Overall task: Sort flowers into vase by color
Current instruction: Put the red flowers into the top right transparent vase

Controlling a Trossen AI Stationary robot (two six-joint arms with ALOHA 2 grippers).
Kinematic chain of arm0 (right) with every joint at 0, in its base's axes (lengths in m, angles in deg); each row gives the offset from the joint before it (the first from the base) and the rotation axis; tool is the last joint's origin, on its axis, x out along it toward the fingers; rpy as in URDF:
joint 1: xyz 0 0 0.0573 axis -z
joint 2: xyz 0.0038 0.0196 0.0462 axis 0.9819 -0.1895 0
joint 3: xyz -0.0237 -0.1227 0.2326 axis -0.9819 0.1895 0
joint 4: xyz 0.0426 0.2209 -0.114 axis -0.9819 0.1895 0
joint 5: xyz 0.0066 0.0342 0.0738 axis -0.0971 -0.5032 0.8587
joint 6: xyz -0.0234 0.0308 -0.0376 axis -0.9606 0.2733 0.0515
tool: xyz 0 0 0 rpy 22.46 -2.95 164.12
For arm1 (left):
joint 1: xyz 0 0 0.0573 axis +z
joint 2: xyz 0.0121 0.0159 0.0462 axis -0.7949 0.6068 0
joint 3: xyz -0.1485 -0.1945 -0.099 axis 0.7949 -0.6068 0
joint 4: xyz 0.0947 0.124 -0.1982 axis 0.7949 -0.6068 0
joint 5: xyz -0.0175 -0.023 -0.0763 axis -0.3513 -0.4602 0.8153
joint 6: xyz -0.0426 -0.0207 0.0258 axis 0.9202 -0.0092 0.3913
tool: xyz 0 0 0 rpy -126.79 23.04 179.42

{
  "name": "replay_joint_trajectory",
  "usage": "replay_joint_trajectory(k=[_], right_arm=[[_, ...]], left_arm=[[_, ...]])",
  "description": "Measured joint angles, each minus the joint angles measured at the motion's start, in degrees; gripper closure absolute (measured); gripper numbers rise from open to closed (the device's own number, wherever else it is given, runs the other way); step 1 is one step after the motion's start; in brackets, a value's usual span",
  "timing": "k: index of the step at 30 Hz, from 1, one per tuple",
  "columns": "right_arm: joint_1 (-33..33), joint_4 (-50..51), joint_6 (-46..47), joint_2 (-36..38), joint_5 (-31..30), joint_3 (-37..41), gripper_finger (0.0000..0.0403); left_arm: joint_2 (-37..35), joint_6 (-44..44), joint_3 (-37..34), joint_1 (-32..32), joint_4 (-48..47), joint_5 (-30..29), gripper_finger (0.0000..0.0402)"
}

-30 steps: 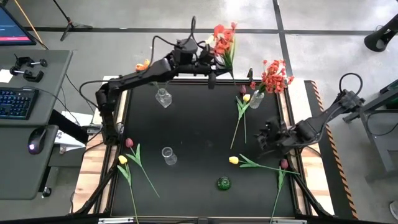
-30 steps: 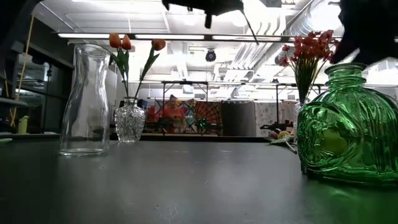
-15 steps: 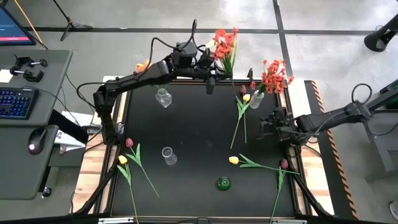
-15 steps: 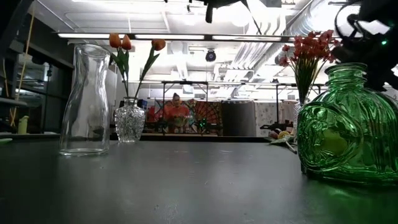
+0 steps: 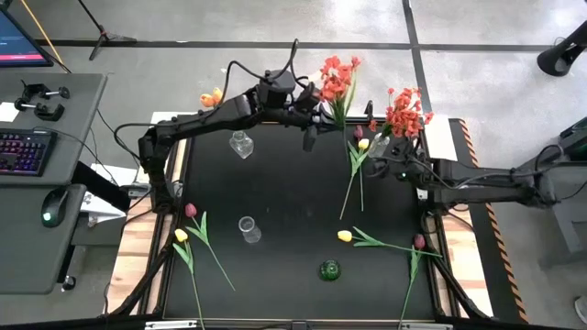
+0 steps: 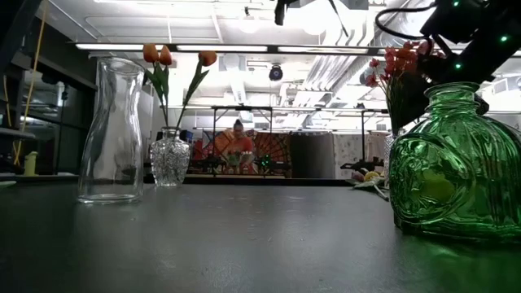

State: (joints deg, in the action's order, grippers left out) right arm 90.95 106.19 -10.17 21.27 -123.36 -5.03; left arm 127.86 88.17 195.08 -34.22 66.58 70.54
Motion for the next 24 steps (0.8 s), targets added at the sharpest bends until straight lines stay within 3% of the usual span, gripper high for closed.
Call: replay_joint_trajectory(k=[6, 13, 19, 24], right_arm=[[5.0, -8.0, -11.3, -1.0, 0.9, 0.1, 0.0121], [10.9, -12.7, -12.4, -5.7, 5.2, 0.1, 0.0121], [11.8, -15.8, -15.8, -9.2, 6.1, 0.1, 0.0121], [11.7, -15.9, -13.9, -7.7, 17.6, -0.1, 0.0121]], left_arm=[[-0.1, 0.0, -6.1, 4.1, 5.6, 2.4, 0.0401], [0.0, 9.3, -15.8, 11.2, 25.7, 9.8, 0.0401], [0.0, 12.1, -16.7, 15.4, 29.9, 13.7, 0.0401], [0.0, 15.1, -16.7, 17.7, 30.4, 18.4, 0.0401]])
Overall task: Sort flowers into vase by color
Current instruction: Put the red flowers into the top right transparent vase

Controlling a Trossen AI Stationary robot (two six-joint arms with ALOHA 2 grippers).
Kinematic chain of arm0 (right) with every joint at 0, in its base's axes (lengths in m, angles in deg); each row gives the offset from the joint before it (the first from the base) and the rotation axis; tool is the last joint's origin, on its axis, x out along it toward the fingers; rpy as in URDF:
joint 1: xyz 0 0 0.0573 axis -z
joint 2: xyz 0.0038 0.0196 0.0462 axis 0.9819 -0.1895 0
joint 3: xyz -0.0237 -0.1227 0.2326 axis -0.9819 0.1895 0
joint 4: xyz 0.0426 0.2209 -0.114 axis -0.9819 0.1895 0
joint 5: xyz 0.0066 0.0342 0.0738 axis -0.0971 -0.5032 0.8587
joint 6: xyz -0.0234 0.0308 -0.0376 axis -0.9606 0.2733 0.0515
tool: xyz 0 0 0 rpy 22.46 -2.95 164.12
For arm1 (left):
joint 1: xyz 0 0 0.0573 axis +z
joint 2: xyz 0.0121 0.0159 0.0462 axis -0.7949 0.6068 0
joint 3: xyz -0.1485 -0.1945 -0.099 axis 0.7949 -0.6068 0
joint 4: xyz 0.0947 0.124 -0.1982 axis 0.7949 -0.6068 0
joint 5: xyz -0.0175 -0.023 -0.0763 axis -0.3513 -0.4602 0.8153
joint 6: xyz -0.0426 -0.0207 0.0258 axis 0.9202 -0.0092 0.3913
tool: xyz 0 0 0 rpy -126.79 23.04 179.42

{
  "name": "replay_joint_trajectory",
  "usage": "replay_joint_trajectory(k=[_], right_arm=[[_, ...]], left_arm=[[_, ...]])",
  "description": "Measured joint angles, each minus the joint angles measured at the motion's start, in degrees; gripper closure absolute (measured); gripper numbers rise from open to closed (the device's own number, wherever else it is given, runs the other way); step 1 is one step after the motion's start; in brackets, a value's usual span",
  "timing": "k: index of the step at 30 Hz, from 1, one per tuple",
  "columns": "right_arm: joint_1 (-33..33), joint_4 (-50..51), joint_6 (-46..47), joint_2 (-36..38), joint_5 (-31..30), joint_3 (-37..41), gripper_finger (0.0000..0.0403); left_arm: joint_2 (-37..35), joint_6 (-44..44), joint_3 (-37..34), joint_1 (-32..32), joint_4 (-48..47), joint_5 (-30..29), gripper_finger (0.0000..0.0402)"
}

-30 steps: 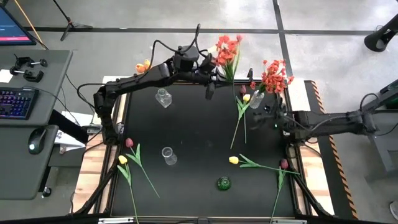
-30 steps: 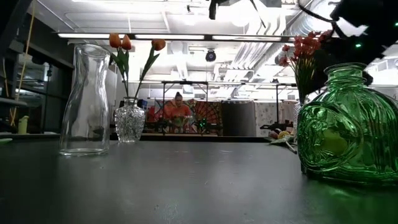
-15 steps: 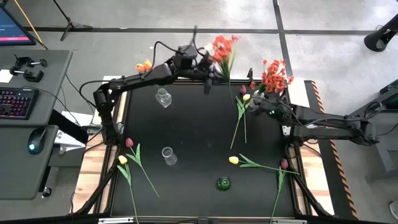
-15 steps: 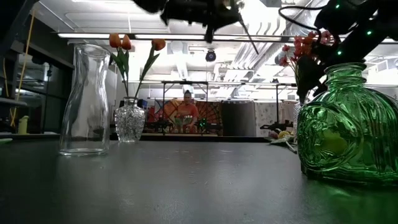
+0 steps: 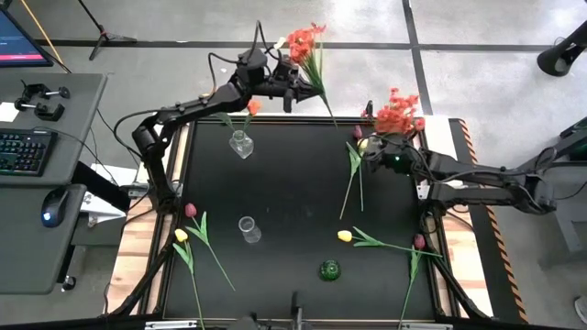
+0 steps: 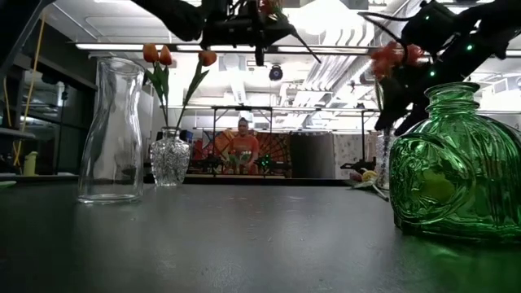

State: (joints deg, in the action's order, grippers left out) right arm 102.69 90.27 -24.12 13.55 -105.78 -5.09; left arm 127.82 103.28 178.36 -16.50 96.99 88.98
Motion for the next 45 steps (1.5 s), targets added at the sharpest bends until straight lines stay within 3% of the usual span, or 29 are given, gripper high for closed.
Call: replay_joint_trajectory(k=[7, 12, 15, 18, 22, 25, 29, 32, 36, 40, 45], right_arm=[[0.0, 9.3, 8.9, 5.4, 8.3, -2.7, 0.0121], [0.0, 15.6, 12.0, 8.6, 8.0, -3.0, 0.0121], [0.1, 15.0, 8.2, 8.8, 5.8, -3.0, 0.0121], [0.1, 13.6, 12.1, 8.8, 4.6, -3.0, 0.0121], [0.0, 16.7, 8.5, 8.8, 13.1, -3.0, 0.0121], [-0.5, 20.8, 9.4, 8.8, 14.5, -3.0, 0.0118], [-1.2, 23.0, 6.9, 8.8, 15.6, -3.0, 0.0094], [-1.3, 22.9, 4.7, 8.8, 17.2, -3.0, 0.0053], [-1.3, 23.4, 2.4, 8.2, 11.1, -3.0, 0.0009], [-2.5, 23.0, 4.5, 9.2, 9.3, -3.0, 0.0034], [-10.7, 21.5, 15.4, 14.8, -7.4, -1.0, 0.0048]], left_arm=[[0.0, 0.0, 0.0, 0.4, 0.1, -0.1, 0.0401], [0.0, 0.0, 0.0, 0.4, 0.0, -2.2, 0.0401], [0.0, 0.0, 0.0, 0.2, 0.0, -3.3, 0.0401], [0.0, 0.0, 0.0, 0.2, 0.0, -3.4, 0.0401], [0.0, 0.6, 0.0, 0.2, -0.1, -3.4, 0.0401], [0.0, 1.0, 0.0, 0.2, -0.1, -3.4, 0.0401], [0.0, 1.0, 0.0, 0.2, -0.1, -3.4, 0.0402], [0.0, 1.1, 0.0, 0.2, -0.1, -3.4, 0.0401], [0.0, 1.4, 0.0, 0.2, -0.1, -3.4, 0.0401], [0.0, 1.5, 0.0, 0.2, -0.1, -3.4, 0.0401], [0.0, 1.6, 0.0, 0.2, -0.1, -3.4, 0.0401]])
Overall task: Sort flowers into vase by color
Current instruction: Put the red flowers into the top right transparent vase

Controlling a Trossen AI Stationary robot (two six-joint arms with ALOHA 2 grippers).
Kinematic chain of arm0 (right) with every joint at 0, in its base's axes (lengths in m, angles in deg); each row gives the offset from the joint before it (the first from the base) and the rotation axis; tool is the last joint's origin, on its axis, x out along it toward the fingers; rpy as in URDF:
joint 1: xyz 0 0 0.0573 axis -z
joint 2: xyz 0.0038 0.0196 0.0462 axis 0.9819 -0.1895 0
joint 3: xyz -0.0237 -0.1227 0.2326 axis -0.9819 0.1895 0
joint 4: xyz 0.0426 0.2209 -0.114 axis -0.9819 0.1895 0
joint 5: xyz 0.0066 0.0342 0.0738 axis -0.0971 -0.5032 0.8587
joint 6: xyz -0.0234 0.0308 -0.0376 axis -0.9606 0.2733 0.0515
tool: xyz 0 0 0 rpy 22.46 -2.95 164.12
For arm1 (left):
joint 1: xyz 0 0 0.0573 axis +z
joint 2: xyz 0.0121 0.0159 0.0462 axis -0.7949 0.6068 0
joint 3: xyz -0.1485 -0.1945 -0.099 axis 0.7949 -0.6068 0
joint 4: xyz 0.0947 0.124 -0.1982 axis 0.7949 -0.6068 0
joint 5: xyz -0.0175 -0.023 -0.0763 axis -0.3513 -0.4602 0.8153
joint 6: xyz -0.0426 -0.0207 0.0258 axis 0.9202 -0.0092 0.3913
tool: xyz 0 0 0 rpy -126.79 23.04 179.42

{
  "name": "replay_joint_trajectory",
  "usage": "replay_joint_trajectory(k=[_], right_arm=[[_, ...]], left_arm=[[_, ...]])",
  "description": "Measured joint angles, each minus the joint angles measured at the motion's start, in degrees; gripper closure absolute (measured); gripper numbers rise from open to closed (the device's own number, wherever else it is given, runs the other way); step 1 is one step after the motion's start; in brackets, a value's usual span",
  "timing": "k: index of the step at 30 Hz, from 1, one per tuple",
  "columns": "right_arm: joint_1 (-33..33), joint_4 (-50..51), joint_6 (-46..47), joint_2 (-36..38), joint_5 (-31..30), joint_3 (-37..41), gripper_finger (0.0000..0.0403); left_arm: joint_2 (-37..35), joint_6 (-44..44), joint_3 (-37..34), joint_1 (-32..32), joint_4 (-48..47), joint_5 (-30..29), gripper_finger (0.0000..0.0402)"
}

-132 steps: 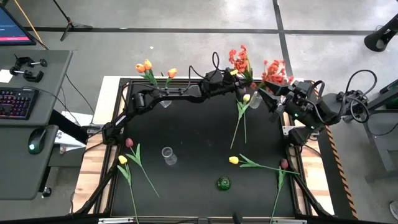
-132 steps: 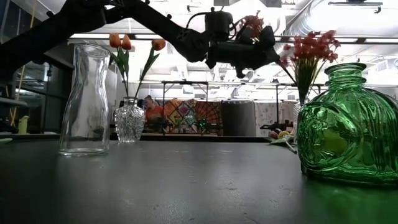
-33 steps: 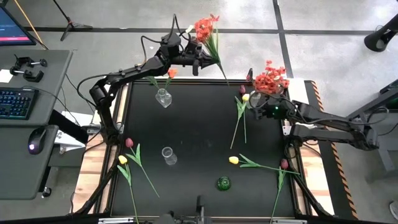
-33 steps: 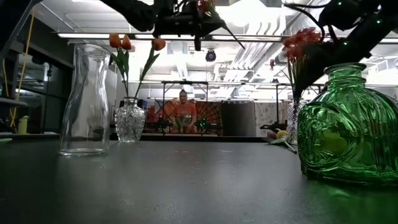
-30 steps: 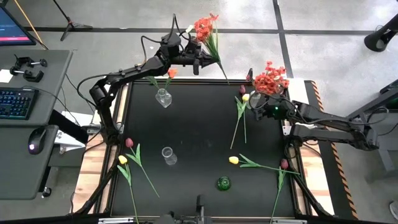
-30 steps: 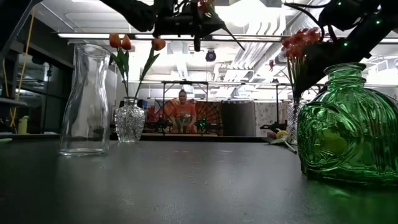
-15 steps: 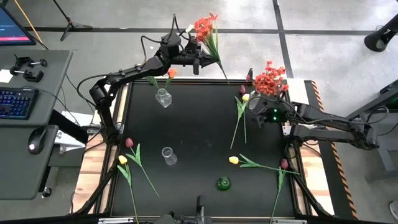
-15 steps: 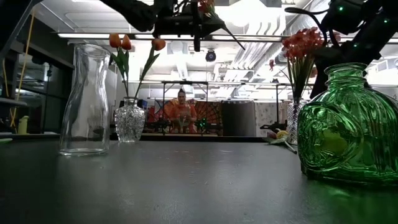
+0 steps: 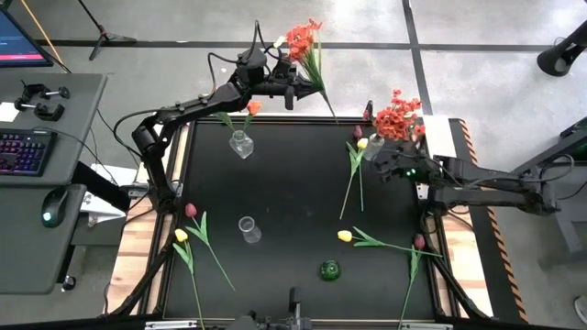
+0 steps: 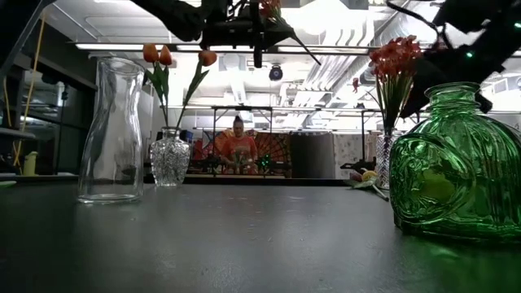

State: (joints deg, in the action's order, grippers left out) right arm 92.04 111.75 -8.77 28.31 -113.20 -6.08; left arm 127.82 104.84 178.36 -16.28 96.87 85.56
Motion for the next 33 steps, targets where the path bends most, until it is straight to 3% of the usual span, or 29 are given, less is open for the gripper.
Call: replay_joint_trajectory(k=[4, 7, 11, 17, 20, 27, 33], right_arm=[[-7.9, -6.0, 9.4, 5.1, -7.0, 7.8, 0.0049], [-10.5, -19.2, 7.3, 5.9, -15.6, 13.4, 0.0049], [-8.0, -30.2, 1.7, 5.3, -18.5, 18.7, 0.0049], [-0.7, -35.1, 0.5, 5.3, -21.2, 22.3, 0.0049], [2.0, -36.2, 0.5, 5.3, -18.0, 21.8, 0.0049], [3.9, -36.9, 3.8, 5.3, -3.0, 21.5, 0.0049], [3.9, -37.1, 13.6, 5.3, -0.4, 21.4, 0.0049]], left_arm=[[0.0, 0.0, 0.0, 0.0, 0.0, 0.0, 0.0401], [0.0, 0.0, 0.0, 0.0, 0.0, 0.0, 0.0401], [0.0, 0.1, 0.0, 0.0, 0.0, -0.2, 0.0401], [0.0, 1.5, 0.0, 0.0, 0.0, -0.2, 0.0401], [0.0, 1.5, 0.0, 0.0, 0.0, -0.2, 0.0401], [0.0, 2.9, 0.0, 0.0, 0.0, -0.1, 0.04], [0.0, 2.9, 0.0, 0.0, 0.0, -0.1, 0.04]])
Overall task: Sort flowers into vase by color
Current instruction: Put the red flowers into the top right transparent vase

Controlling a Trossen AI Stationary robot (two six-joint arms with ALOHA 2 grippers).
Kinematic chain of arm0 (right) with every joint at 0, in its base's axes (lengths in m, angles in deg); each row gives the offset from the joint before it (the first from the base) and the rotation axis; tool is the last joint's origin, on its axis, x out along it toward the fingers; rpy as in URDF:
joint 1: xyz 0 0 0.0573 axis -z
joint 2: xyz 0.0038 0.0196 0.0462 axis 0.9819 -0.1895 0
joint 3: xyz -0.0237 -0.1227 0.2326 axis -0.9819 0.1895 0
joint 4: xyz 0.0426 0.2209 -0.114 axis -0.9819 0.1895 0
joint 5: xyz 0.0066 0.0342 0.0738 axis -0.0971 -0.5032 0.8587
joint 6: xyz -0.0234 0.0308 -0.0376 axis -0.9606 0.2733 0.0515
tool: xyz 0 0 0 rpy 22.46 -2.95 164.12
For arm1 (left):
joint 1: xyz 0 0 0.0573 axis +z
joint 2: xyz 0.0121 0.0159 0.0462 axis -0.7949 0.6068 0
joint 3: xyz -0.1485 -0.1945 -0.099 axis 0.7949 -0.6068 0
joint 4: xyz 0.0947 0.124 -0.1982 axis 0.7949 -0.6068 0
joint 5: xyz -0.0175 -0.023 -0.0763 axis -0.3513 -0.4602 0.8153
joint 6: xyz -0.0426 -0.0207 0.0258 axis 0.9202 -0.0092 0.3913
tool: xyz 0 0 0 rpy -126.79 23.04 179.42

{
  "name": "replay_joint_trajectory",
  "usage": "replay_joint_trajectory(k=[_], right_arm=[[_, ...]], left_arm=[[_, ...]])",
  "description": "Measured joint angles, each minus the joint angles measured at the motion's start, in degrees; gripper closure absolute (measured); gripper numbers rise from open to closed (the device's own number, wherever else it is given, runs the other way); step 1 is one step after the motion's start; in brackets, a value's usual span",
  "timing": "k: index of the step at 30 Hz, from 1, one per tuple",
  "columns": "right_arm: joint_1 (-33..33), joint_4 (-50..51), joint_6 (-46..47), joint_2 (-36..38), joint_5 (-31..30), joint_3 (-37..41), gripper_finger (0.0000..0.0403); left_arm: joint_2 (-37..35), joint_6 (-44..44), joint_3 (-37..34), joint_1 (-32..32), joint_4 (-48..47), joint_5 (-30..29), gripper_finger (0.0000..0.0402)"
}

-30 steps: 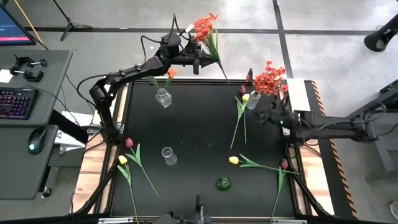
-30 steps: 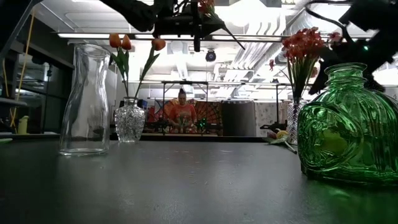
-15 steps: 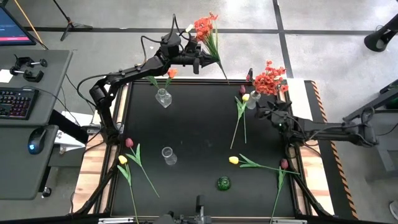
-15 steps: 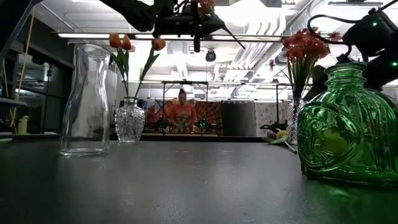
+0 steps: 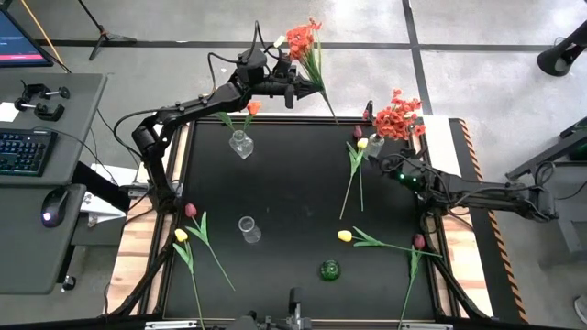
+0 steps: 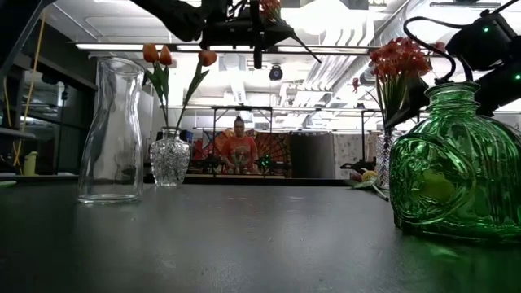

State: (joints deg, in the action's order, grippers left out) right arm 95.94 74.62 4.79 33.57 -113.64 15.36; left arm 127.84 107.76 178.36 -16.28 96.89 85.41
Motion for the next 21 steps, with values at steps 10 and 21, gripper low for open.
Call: replay_joint_trajectory(k=[10, 21], right_arm=[[0.0, -0.8, 10.4, 0.0, 0.7, 0.0, 0.0049], [1.7, -1.0, -20.4, 0.0, -12.4, 0.0, 0.0049]], left_arm=[[0.0, 0.0, 0.0, 0.0, 0.0, 0.0, 0.04], [0.0, 0.0, 0.0, 0.0, 0.0, 0.0, 0.04]])
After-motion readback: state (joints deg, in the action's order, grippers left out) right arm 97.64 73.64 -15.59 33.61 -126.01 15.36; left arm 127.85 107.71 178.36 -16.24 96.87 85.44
